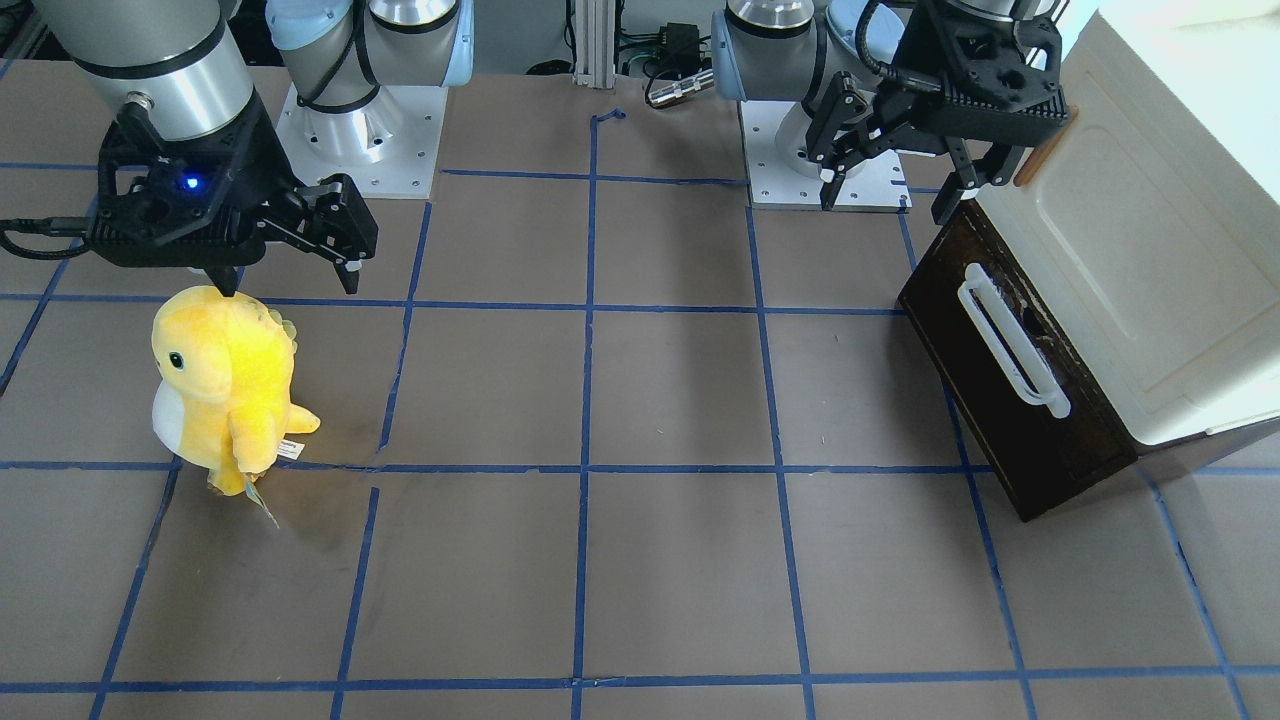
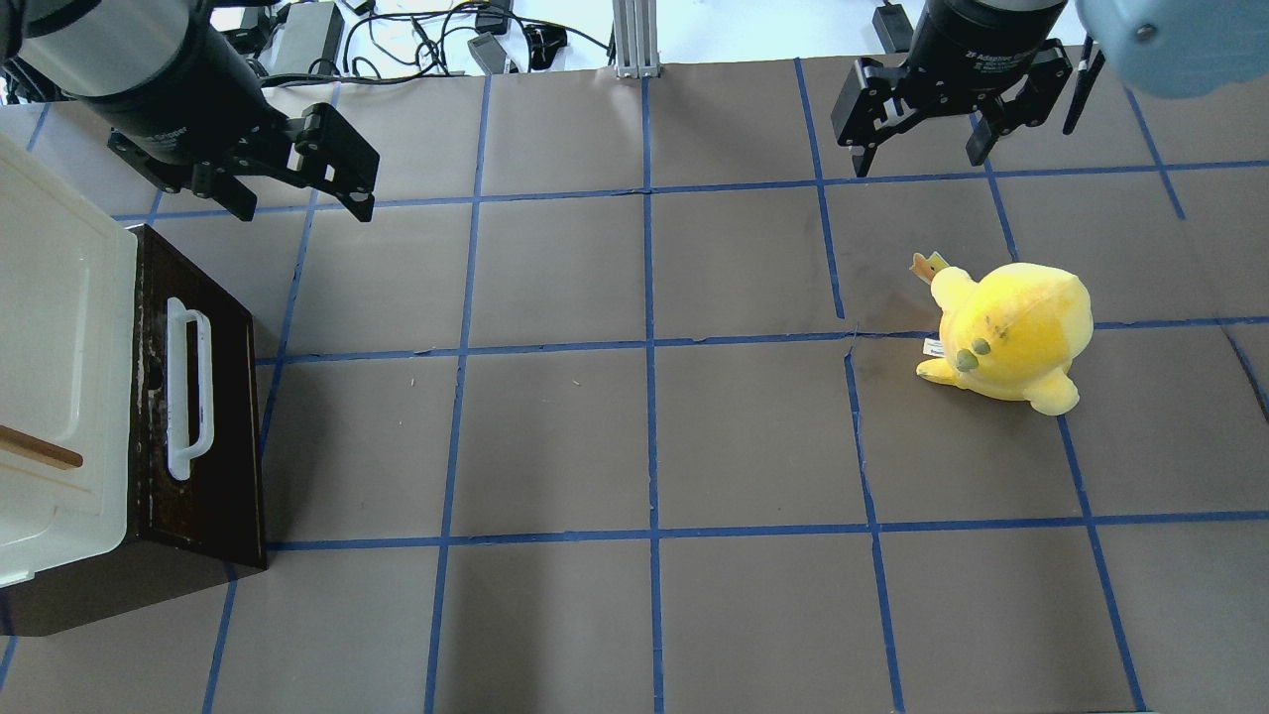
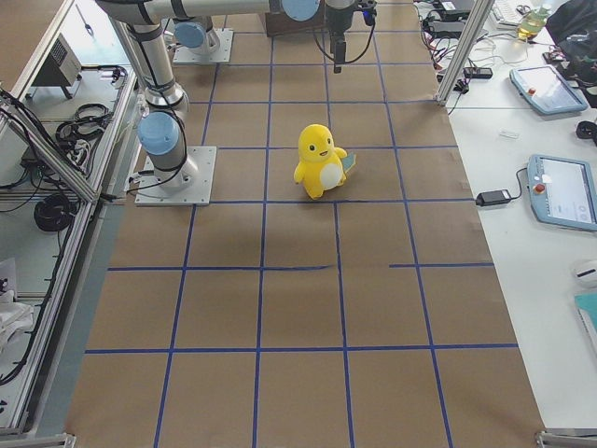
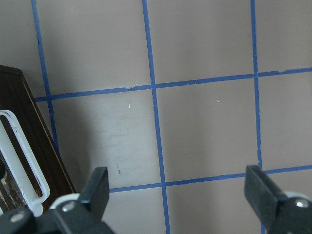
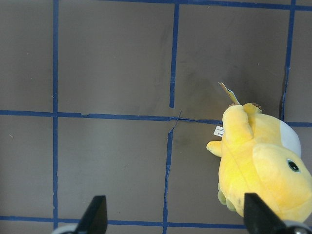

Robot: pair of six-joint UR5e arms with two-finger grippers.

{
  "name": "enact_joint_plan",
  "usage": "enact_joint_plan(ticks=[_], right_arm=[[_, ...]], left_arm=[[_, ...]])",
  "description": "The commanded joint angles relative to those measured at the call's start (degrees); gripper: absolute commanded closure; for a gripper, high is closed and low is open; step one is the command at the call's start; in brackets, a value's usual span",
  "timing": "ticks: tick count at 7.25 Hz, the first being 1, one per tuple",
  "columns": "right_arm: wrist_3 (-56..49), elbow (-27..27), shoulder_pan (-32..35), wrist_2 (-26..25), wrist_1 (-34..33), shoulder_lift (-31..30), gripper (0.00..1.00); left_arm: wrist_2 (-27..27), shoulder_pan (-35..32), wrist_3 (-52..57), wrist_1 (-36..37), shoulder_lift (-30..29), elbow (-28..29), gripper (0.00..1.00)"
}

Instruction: Pull drawer sideways

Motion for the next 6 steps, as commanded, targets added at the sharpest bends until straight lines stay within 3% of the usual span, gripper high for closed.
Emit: enact_joint_plan(ticks=[1,5,6], right_arm=[[0.0,0.0,0.0,0.0,0.0,0.0,0.00],[0.0,0.0,0.0,0.0,0.0,0.0,0.00],[0.0,0.0,0.0,0.0,0.0,0.0,0.00]], left_arm=[[0.0,0.5,0.1,0.1,-0.3,0.1,0.00],[0.0,0.1,-2.4,0.9,-2.4,0.4,0.00],[2.7,0.0,-3.2,1.1,-3.5,-0.2,0.00]])
